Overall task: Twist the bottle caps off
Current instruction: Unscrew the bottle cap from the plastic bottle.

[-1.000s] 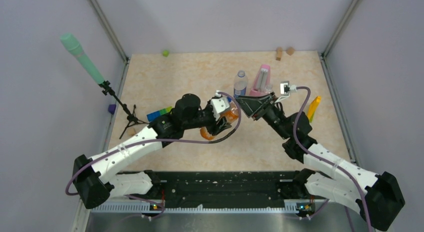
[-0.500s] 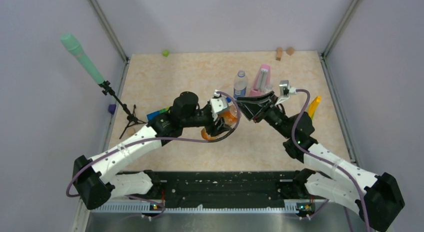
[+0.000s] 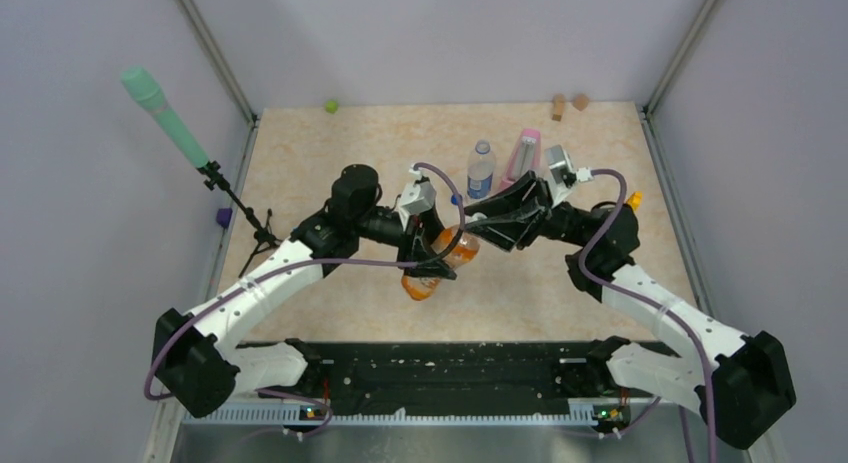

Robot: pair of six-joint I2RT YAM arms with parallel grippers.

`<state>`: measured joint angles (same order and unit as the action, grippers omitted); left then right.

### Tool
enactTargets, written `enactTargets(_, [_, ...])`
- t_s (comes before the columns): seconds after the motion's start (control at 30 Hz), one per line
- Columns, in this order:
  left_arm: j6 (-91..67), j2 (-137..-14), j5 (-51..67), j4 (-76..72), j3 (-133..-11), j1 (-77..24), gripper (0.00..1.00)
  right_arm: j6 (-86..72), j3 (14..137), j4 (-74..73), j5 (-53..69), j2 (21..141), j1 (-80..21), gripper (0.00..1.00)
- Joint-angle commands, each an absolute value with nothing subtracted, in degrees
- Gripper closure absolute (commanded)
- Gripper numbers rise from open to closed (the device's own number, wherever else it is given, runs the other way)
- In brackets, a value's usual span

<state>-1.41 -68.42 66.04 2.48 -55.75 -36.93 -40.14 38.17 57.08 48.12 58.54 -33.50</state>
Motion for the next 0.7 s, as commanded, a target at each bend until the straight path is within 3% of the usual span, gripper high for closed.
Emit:
enactTargets(0.0, [2.37,-67.81,60.63,5.92,-59.15,-36.1,1.0,-39.03,38.1,48.43,44.07,55.54,-33.31,0.45])
enactTargets(0.03, [4.19,-67.23,57.13,7.87,-59.3,-36.08,1.0,-38.88,37.49,46.0,37.17,53.56,-33.31,0.37])
enactTargets(0.13, [5.77,-64.4,46.48,8.6,-57.83,-36.24,1.0,-42.48,33.85,45.57,24.81,49.13,-33.31,0.29])
enactTargets(0.33, [8.96,-62.4,30.86,7.77,-56.29,-40.97,1.0,-48.58,30.18,46.77,15.79,46.72,-33.59,0.25])
enactTargets(0.53, [10.74,-63.35,18.96,7.23,-56.71,-48.09,1.0,-46.39,31.03,44.64,8.73,48.01,-37.59,0.27])
enactTargets(0.67, [10.66,-64.5,15.91,7.36,-57.44,-49.79,1.0,-44.0,32.08,43.88,6.64,49.64,-40.06,0.42])
